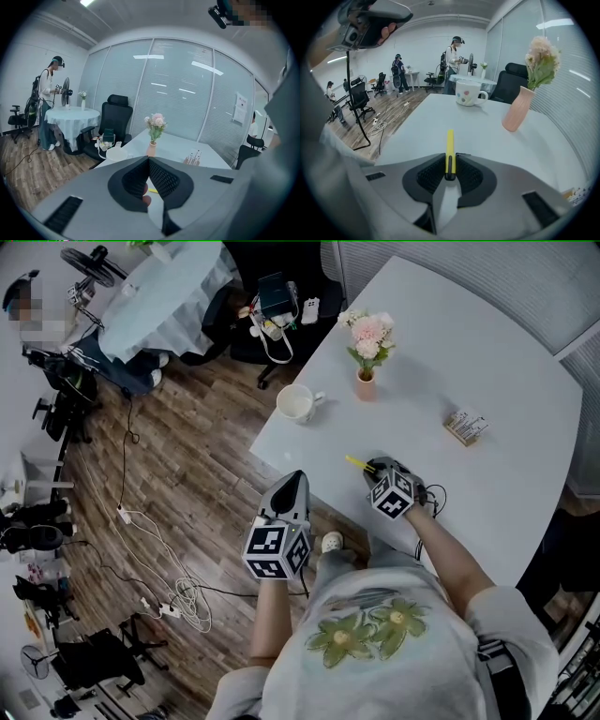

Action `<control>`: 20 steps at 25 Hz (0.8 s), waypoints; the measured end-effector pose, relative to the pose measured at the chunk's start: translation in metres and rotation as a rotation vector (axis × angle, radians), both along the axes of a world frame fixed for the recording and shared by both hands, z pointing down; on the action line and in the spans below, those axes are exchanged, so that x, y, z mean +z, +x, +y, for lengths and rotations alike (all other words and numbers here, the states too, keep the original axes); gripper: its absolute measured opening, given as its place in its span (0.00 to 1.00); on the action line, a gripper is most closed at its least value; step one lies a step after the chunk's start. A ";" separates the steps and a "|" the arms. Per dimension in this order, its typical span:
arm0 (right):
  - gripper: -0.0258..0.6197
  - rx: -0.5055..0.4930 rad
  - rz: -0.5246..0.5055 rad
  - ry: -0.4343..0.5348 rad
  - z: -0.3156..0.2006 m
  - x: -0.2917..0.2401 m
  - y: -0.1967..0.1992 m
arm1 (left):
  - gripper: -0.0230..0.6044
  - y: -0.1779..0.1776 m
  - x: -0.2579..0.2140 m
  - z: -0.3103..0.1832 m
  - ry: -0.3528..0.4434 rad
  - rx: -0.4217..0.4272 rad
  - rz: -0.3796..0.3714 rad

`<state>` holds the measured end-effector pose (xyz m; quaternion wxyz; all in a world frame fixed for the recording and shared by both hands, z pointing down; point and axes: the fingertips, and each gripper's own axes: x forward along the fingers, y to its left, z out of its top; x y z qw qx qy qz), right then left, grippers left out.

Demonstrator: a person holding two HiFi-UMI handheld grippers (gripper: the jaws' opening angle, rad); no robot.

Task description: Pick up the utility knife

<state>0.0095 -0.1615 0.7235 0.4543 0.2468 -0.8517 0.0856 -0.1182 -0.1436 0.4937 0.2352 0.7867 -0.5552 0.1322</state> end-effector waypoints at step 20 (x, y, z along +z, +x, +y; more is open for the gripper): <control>0.15 0.042 -0.040 0.049 0.016 -0.034 0.000 | 0.04 0.005 -0.011 0.015 0.028 0.062 0.011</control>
